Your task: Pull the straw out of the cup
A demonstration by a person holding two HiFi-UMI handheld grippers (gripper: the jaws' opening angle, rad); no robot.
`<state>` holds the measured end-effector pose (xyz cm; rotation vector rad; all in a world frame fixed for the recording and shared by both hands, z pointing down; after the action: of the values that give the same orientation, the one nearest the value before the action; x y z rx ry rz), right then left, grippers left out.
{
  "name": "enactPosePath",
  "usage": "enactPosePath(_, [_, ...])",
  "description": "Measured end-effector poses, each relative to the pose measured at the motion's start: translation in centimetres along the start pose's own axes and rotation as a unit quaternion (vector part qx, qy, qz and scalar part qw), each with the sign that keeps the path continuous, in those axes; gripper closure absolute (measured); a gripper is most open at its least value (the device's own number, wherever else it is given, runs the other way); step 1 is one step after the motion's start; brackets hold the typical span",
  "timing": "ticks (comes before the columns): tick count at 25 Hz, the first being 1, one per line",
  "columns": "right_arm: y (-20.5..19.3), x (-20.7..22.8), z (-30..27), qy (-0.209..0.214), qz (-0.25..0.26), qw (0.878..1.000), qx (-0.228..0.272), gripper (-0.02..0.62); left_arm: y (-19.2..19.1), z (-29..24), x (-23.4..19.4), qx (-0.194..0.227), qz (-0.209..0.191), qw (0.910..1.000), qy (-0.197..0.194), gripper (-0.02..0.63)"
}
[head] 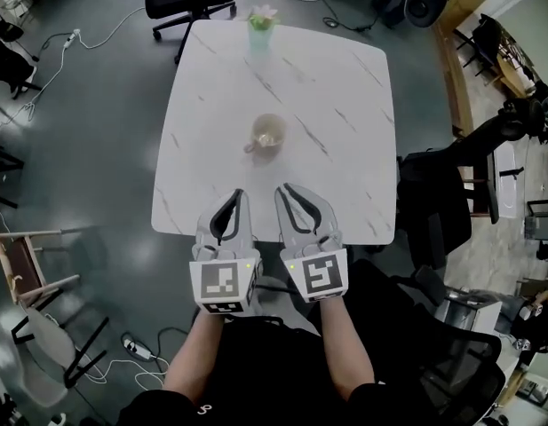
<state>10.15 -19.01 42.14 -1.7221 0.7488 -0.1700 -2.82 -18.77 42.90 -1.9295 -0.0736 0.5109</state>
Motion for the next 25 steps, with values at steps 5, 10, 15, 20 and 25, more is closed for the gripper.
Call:
enactPosePath(5, [-1.5,0.3,-3.1,0.011,0.034,0.999,-0.028,0.543,-0.3,-2.6,-0.9,-0.015,0.009,0.9998,-0.004,0.604])
enactPosePath(10, [-2.9,0.6,-5.3,0.021,0.069,0.996,-0.052,0.540,-1.5,-4.2,-1.2,-0.034,0.012,0.9992,-0.015,0.604])
enactPosePath(15, [-3.9,0.7,-7.3,0.018,0.125,0.990,-0.058,0.540,-1.8,-5.7,-1.1,-0.044,0.023,0.9985,-0.023,0.604])
enactPosePath(20, [-4.3,0.7,-9.0,0.025,0.142,0.988,-0.061,0.536,-1.9,-6.6,-2.1,-0.054,0.025,0.9981,-0.016,0.604])
enactPosePath(25, [-5.1,1.1,-10.7,0.024,0.151,0.986,-0.072,0.511,-2.0,-7.5,-3.0,-0.061,0.027,0.9977,-0.009,0.604])
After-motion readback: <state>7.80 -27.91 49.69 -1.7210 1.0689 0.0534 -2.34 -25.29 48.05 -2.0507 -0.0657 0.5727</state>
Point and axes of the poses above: the fingertips, and each gripper's own axes: z backward along the fingers, x to its right, y out of its top, the point moved 7 cm from there along z, backward along the fingers, and after that the axes turned 9 degrees about z, right-handed, at the moved point
